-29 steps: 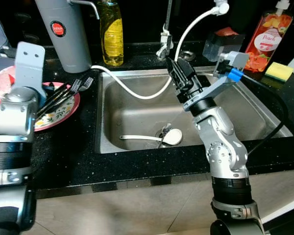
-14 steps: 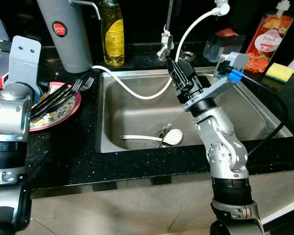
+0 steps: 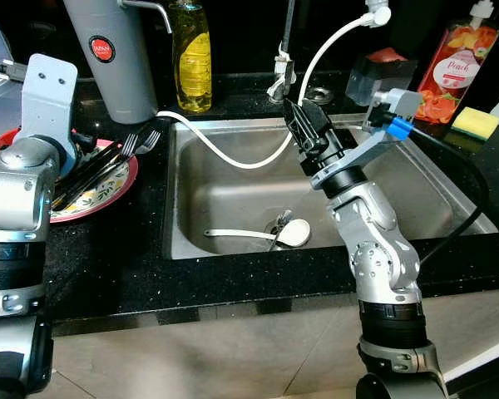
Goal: Kitchen organization
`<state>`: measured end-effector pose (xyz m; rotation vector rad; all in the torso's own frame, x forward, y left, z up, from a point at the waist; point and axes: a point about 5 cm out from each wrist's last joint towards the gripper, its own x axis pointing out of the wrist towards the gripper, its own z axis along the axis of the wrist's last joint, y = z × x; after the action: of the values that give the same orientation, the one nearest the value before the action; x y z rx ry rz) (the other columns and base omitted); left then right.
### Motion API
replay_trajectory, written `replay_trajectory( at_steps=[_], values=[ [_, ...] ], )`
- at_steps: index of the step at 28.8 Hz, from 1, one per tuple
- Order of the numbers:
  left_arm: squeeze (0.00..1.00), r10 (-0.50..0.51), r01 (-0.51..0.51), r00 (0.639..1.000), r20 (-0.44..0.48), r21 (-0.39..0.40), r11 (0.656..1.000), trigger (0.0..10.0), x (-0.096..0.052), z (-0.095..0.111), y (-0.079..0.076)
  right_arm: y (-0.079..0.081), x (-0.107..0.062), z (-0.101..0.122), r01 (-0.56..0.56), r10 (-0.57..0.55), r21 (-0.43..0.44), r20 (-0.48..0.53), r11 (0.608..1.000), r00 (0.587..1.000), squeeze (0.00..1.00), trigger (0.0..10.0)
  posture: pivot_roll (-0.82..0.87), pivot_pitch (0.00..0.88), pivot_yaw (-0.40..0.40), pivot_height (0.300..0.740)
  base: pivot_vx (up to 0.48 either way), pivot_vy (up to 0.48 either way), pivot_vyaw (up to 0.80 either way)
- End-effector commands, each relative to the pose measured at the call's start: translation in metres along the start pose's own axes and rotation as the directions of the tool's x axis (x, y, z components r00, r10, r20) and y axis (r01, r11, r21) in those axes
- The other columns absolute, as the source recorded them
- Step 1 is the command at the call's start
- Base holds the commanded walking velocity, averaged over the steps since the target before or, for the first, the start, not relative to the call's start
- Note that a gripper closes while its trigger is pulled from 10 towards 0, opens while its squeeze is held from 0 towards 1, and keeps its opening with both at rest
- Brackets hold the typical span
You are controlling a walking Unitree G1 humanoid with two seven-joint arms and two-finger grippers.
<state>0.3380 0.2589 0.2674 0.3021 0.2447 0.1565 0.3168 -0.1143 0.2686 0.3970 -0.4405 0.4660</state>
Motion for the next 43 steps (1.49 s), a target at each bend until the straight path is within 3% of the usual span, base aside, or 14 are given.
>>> replay_trajectory(
  at_steps=[1, 10, 12, 14, 15, 17, 18, 19, 32, 34, 36, 37, 38, 43],
  values=[
    [0.00, -0.014, 0.012, 0.998, -0.060, -0.031, 0.999, 10.0, 0.001, -0.012, 0.004, 0.002, 0.000, -0.002, -0.004, 0.004, 0.003, -0.012, 1.000, 1.000, 0.00, 10.0, 0.22, 0.000, 0.011, 0.740, 0.000, 0.000, 0.00],
    [0.00, 0.092, -0.089, 0.986, -0.141, 0.025, 0.996, 10.0, 0.008, -0.033, 0.019, 0.001, -0.001, -0.002, 0.000, 0.000, 0.001, -0.011, 1.000, 1.000, 0.00, 10.0, 0.22, 0.000, 0.012, 0.740, 0.000, 0.000, 0.00],
    [0.00, 0.083, -0.082, 0.986, -0.145, 0.014, 0.997, 8.7, 0.009, -0.035, 0.018, 0.001, 0.000, -0.002, -0.001, 0.001, 0.003, -0.010, 1.000, 1.000, 0.00, 10.0, 0.22, 0.000, 0.012, 0.740, 0.000, 0.000, 0.00],
    [0.00, 0.080, -0.079, 0.986, -0.145, 0.008, 0.997, 8.7, 0.009, -0.035, 0.018, 0.001, 0.000, -0.002, -0.001, 0.001, 0.004, -0.010, 1.000, 1.000, 0.00, 10.0, 0.22, 0.000, 0.012, 0.740, 0.000, 0.000, 0.00],
    [0.00, 0.068, -0.070, 0.988, -0.141, -0.007, 0.998, 4.6, 0.009, -0.035, 0.017, 0.001, 0.000, -0.002, -0.002, 0.002, 0.005, -0.008, 1.000, 1.000, 0.00, 10.0, 0.22, 0.000, 0.010, 0.740, 0.000, 0.000, 0.00],
    [0.00, 0.050, -0.054, 0.990, -0.135, -0.028, 0.998, 2.2, 0.012, -0.036, 0.016, 0.001, 0.001, -0.001, -0.004, 0.004, 0.007, -0.006, 1.000, 1.000, 0.00, 10.0, 0.22, 0.000, 0.010, 0.740, 0.000, 0.000, 0.00],
    [0.00, 0.050, -0.054, 0.990, -0.135, -0.028, 0.998, 2.2, 0.012, -0.036, 0.016, 0.001, 0.001, -0.001, -0.004, 0.004, 0.007, -0.006, 1.000, 1.000, 0.00, 10.0, 0.22, 0.000, 0.010, 0.740, 0.000, 0.000, 0.00],
    [0.00, 0.048, -0.052, 0.991, -0.125, -0.027, 0.998, 0.0, 0.015, -0.037, 0.016, 0.001, 0.001, -0.001, -0.004, 0.004, 0.008, -0.005, 1.000, 1.000, 0.00, 10.0, 0.22, 0.000, 0.009, 0.740, 0.000, 0.000, 0.00],
    [0.00, 0.031, -0.035, 0.996, -0.088, -0.041, 0.999, 0.0, 0.030, -0.033, 0.008, 0.001, 0.000, 0.001, 0.002, -0.002, 0.004, -0.002, 1.000, 1.000, 0.00, 10.0, 0.20, 0.000, 0.012, 0.740, 0.000, 0.000, 0.00],
    [0.00, 0.031, -0.033, 0.997, -0.073, -0.029, 0.999, 0.0, 0.029, -0.031, 0.007, 0.000, 0.000, 0.001, 0.003, -0.003, 0.004, -0.003, 1.000, 1.000, 0.00, 10.0, 0.20, 0.000, 0.012, 0.740, 0.000, 0.000, 0.00],
    [0.00, 0.054, -0.055, 0.998, 0.031, 0.051, 0.997, 0.0, 0.025, -0.017, 0.006, 0.001, 0.000, 0.000, 0.000, 0.000, 0.004, -0.006, 1.000, 1.000, 0.00, 10.0, 0.21, 0.000, 0.007, 0.740, 0.000, 0.000, 0.00],
    [0.00, 0.063, -0.070, 0.994, 0.091, 0.081, 0.994, 4.0, 0.022, -0.007, 0.006, 0.001, 0.000, 0.000, -0.002, 0.002, 0.006, -0.006, 1.000, 1.000, 0.00, 10.0, 0.21, 0.000, 0.007, 0.740, 0.000, 0.000, 0.00],
    [0.00, 0.063, -0.078, 0.988, 0.142, 0.101, 0.992, 10.0, 0.020, 0.002, 0.004, 0.001, 0.001, 0.000, -0.003, 0.003, 0.006, -0.006, 1.000, 1.000, 0.00, 10.0, 0.21, 0.000, 0.003, 0.740, 0.000, 0.000, 0.00],
    [0.00, 0.015, -0.066, 0.956, 0.293, 0.168, 0.984, 10.0, 0.010, 0.030, -0.007, 0.001, 0.002, 0.000, -0.004, 0.004, 0.007, -0.005, 1.000, 1.000, 0.00, 10.0, 0.21, 0.000, 0.002, 0.740, 0.000, 0.000, 0.00]
  ],
)
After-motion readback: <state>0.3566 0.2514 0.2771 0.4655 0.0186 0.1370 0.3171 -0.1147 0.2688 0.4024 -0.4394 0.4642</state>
